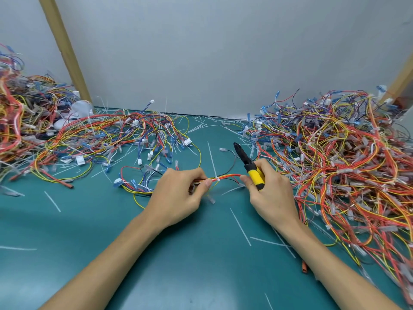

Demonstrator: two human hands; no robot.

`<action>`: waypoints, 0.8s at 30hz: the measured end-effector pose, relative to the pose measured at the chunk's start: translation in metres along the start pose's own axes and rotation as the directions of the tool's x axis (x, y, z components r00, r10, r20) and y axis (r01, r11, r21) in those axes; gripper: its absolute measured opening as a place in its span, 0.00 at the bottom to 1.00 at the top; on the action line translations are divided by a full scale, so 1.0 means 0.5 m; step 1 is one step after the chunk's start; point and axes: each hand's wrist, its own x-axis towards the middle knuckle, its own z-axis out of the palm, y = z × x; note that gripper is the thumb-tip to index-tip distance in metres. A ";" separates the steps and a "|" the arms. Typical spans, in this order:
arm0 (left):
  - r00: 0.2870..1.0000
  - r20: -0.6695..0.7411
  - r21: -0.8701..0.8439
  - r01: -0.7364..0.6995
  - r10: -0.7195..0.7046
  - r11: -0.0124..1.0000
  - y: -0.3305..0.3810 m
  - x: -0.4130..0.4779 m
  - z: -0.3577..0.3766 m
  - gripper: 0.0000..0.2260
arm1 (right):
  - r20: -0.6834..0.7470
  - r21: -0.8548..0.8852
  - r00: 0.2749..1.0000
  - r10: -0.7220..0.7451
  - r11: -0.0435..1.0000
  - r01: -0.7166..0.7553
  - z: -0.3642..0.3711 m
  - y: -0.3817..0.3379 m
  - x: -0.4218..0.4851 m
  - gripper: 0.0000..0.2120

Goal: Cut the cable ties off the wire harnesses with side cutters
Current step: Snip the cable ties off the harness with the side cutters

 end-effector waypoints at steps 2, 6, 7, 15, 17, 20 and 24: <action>0.999 0.004 0.046 -0.048 0.047 0.998 -0.002 0.001 -0.002 0.09 | -0.003 0.006 1.000 0.009 1.000 -0.009 -0.002 0.000 -0.001 0.12; 0.998 0.008 0.015 -0.059 0.059 0.998 -0.017 0.007 -0.009 0.06 | 0.006 -0.006 1.000 0.004 1.000 -0.004 -0.006 -0.002 -0.003 0.12; 0.997 0.002 0.048 -0.075 0.075 0.996 -0.019 0.007 -0.009 0.06 | 0.011 -0.018 1.000 0.000 1.000 0.000 -0.007 -0.003 -0.003 0.11; 0.991 -0.130 -0.087 -0.054 0.042 0.995 -0.027 0.006 -0.004 0.08 | 0.037 -0.136 0.998 -0.057 0.989 0.062 -0.004 -0.010 -0.007 0.09; 0.992 -0.125 -0.135 -0.054 0.037 0.989 -0.025 0.006 -0.004 0.08 | 0.048 -0.154 0.996 -0.069 0.985 0.076 -0.003 -0.012 -0.008 0.09; 0.992 -0.122 -0.170 -0.063 0.042 0.983 -0.021 0.007 -0.003 0.08 | 0.041 -0.161 0.996 -0.082 0.983 0.088 -0.004 -0.016 -0.008 0.09; 0.984 -0.167 -0.095 -0.083 0.066 0.992 -0.023 0.007 0.000 0.12 | 0.044 -0.210 0.992 -0.117 0.970 0.123 -0.007 -0.020 -0.012 0.10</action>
